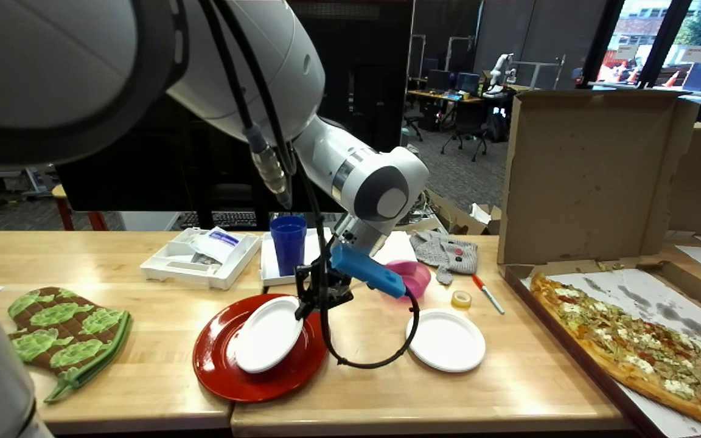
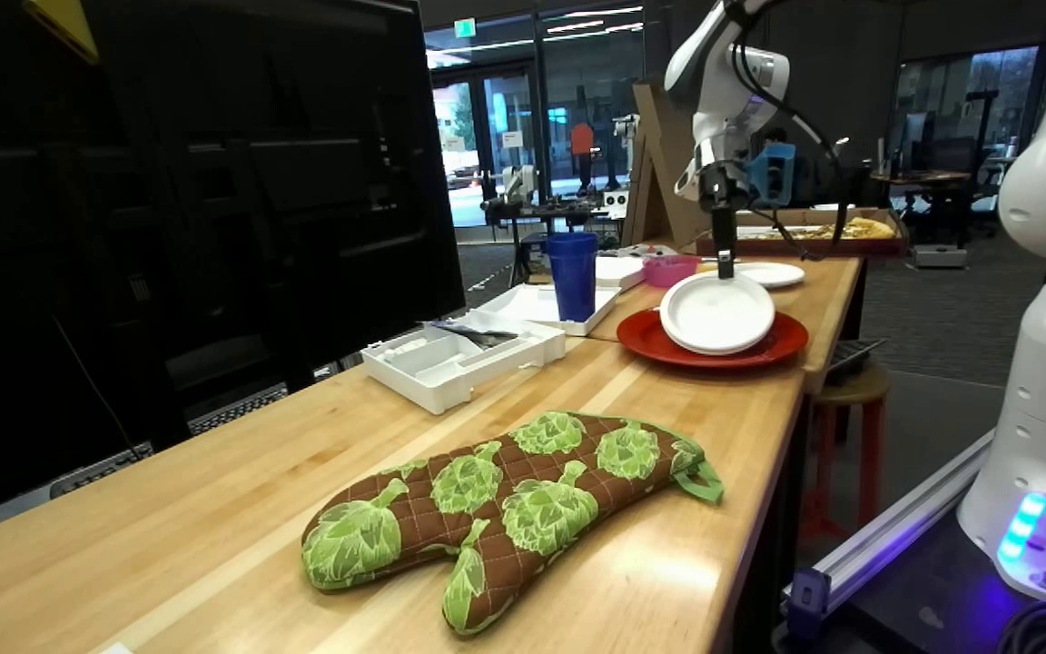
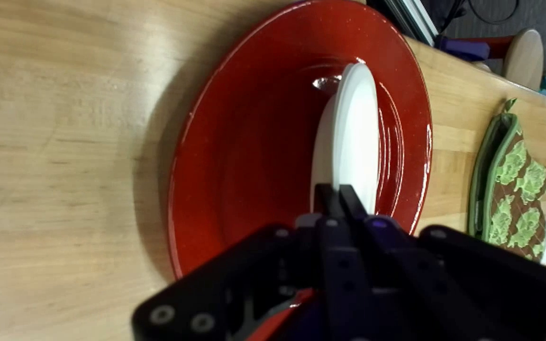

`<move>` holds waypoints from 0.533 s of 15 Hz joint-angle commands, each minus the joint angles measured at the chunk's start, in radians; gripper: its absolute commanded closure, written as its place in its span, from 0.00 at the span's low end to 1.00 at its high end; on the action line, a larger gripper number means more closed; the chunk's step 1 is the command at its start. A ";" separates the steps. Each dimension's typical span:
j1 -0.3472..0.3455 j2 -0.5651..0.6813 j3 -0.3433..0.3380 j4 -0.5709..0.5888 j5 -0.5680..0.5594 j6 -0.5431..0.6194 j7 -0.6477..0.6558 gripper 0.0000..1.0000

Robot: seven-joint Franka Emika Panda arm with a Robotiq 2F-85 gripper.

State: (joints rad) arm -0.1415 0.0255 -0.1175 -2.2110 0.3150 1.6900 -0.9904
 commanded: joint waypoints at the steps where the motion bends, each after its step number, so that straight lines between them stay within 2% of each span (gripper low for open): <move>1: 0.016 -0.005 0.011 0.012 -0.016 -0.002 0.018 0.99; 5: 0.026 0.006 0.023 0.016 -0.052 -0.009 0.037 0.99; 6: 0.028 0.008 0.024 0.016 -0.062 -0.010 0.044 0.71; 7: 0.029 0.011 0.026 0.018 -0.069 -0.012 0.049 0.70; 8: 0.030 0.012 0.026 0.018 -0.076 -0.014 0.050 0.65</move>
State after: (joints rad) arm -0.1217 0.0350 -0.0960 -2.2070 0.2753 1.6896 -0.9706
